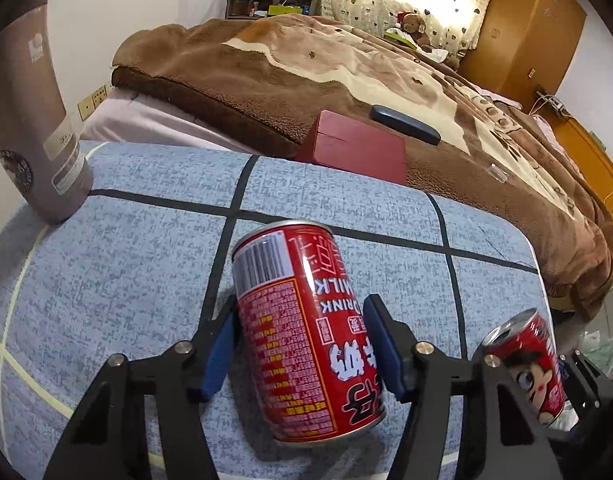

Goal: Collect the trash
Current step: 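Grasp a red Drink Milk can with the right gripper while the left gripper grasps the other red can, then carry both red cans over the white wastebasket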

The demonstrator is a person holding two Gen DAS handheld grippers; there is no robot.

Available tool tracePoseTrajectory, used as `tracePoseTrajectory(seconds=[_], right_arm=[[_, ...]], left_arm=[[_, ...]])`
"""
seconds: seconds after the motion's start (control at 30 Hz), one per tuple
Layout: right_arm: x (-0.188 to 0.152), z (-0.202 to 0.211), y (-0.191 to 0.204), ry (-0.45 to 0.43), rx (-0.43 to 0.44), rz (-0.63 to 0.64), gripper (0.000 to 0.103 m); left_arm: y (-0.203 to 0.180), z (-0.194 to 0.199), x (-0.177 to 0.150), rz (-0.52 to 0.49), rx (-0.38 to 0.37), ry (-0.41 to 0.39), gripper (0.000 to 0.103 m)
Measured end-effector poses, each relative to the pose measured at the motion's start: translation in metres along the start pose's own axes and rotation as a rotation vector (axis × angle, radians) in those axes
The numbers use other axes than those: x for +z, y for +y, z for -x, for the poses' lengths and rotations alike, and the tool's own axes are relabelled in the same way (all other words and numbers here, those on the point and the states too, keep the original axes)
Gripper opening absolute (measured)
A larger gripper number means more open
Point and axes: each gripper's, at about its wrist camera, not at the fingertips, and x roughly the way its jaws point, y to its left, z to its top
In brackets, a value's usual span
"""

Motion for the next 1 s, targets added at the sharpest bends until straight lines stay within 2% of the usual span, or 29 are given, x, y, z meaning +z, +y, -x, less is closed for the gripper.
tracePoseTrajectory(seconds=[0.13,0.43,0.57,1.0], right_arm=[[-0.002,0.001,-0.002,-0.007,0.002,-0.020,0.054],[-0.005,0.010,-0.004,-0.019,0.003,-0.050,0.054],[-0.006,0.021,-0.008,-0.040,0.002,-0.078,0.054],[-0.031,0.074,-0.024,-0.096,-0.035,-0.151,0.054]], left_arm=[[-0.007,0.004,-0.007,-0.050,-0.002,-0.006,0.059],[-0.016,0.023,-0.021,-0.088,-0.018,-0.015,0.059],[-0.025,0.036,-0.030,-0.119,-0.017,-0.030,0.059],[-0.072,0.090,-0.063,-0.209,-0.095,-0.070,0.059]])
